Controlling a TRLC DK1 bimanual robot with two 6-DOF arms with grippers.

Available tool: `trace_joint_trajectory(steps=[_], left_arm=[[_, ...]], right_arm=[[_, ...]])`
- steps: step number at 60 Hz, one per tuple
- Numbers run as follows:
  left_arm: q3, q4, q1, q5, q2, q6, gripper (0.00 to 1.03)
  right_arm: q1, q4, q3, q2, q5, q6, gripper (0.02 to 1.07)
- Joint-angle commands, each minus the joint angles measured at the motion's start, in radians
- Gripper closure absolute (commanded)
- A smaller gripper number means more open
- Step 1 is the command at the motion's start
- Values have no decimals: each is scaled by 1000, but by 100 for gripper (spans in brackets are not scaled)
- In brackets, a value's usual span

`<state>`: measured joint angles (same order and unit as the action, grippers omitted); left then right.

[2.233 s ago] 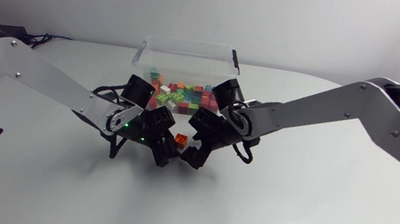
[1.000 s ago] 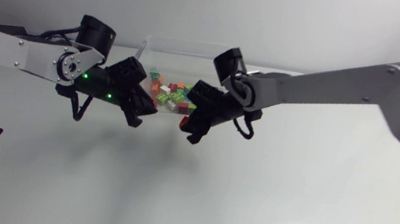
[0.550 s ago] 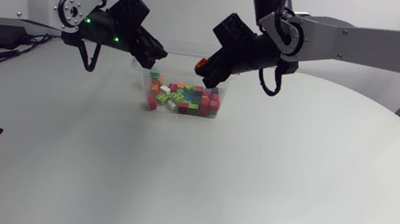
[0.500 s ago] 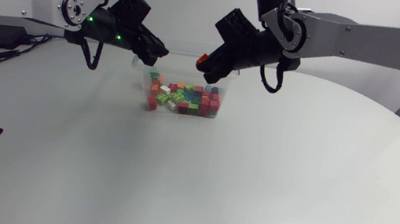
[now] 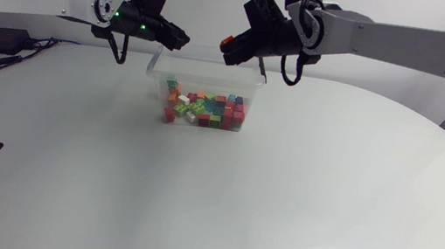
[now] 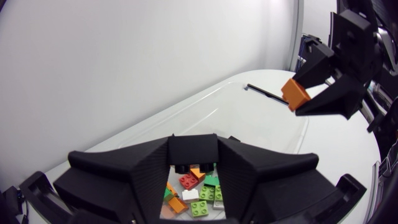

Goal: Place the duplo bricks in the container

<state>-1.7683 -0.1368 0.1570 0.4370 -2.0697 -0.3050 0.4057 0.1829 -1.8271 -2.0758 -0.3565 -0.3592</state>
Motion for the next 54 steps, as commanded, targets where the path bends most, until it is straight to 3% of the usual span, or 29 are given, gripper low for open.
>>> trace_joint_trajectory(steps=[1, 5, 9, 19, 47, 54], left_arm=[[-89, 2, 12, -14, -84, 69, 32], [-141, -21, 21, -41, -127, 83, 12], [-151, -27, 30, -61, -136, 83, 7], [-33, -21, 24, -75, -18, 53, 6], [514, 123, -108, -185, 491, -14, 5], [615, 146, -137, -205, 606, -6, 5]], right_arm=[[8, -11, -67, -83, 21, 37, 52], [22, -14, -98, -122, 60, 37, 28], [31, -11, -112, -139, 80, 35, 16], [27, -14, -37, -50, 102, 26, 15], [-99, -163, 535, 511, 226, 2, 14], [-117, -177, 647, 631, 280, 2, 7]])
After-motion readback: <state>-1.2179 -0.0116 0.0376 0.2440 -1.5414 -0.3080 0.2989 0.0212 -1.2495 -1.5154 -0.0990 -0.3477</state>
